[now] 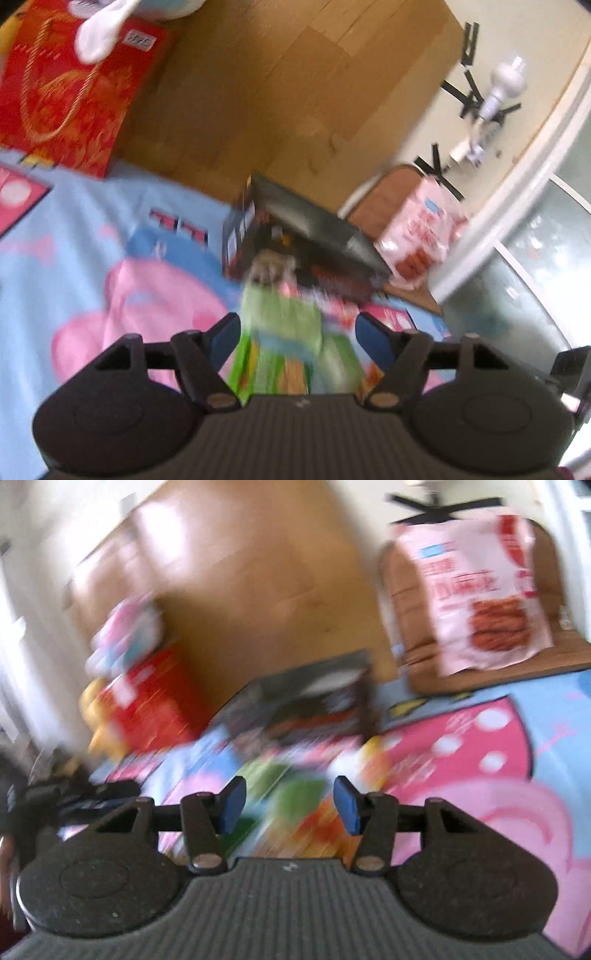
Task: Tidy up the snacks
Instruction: 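Grasp the pink UMA gum pack with the left gripper, then lower the gum pack into the black box and release it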
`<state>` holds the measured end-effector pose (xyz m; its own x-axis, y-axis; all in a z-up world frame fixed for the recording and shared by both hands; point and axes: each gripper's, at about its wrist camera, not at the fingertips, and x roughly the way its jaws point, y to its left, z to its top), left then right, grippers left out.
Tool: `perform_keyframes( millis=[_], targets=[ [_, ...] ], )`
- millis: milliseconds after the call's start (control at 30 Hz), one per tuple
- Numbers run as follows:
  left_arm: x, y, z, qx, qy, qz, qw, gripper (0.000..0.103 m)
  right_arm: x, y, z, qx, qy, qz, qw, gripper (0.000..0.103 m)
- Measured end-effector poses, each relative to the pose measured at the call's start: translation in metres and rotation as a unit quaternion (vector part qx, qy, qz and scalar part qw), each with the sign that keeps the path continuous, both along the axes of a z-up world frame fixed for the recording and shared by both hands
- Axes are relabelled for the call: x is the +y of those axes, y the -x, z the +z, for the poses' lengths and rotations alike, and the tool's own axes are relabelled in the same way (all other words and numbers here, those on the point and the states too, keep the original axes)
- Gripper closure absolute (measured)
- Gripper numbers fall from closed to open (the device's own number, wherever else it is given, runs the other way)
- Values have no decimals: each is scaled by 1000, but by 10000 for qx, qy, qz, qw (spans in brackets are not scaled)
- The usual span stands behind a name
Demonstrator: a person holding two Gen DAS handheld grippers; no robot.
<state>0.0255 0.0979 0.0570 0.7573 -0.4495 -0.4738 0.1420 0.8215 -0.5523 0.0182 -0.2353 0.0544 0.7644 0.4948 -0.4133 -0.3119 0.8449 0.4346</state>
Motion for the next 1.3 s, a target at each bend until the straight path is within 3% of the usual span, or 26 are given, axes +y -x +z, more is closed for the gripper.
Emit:
perform_keyframes(
  millis=[200,267,300,400,467,567,633,733,800,933,967,1000,1033,1133,1300],
  targets=[
    [-24,-78,-21,414,-435,86,9982,33,-3,-88,-13,614,-114,-213,9978,49],
    [-33,-95,-38,748,-489,21,9960,39,3,-108,-27,839,-28,-204,9963,56],
    [-37,-100,-45,935,-447,-101,9946,42,4,-115,-33,976,-5,-174,9951,58],
    [-49,-84,-44,974,-665,-428,9921,43,6,-117,-49,1257,36,21,9921,61],
    [-52,-63,-42,1074,-377,-841,9899,38,4,-101,-54,1387,-165,442,9892,58],
    [-48,-45,-28,890,-535,-856,9909,32,-3,-70,-48,1074,3,751,9914,58],
    [-38,-56,-13,670,-489,-623,9946,28,-12,-67,-42,821,56,563,9950,58],
    [-34,-86,-5,566,-515,-391,9963,26,-14,-92,-41,683,99,272,9972,58],
    [-41,-106,-14,764,-573,-396,9946,27,-6,-106,-46,717,186,280,9969,58],
    [-63,-129,-39,1135,-830,-633,9880,40,10,-125,-59,894,359,407,9945,59],
    [-66,-125,-38,980,-899,-631,9891,49,12,-126,-62,921,333,487,9940,60],
    [-70,-125,-39,997,-934,-730,9879,50,14,-127,-63,937,274,585,9935,60],
    [-71,-123,-37,998,-920,-801,9875,57,17,-125,-64,874,293,603,9939,61],
    [-69,-104,-29,914,-982,-768,9880,58,26,-111,-56,778,536,652,9934,63],
    [-51,-67,5,376,-737,-603,9947,58,24,-76,-32,334,314,809,9957,66]
  ],
)
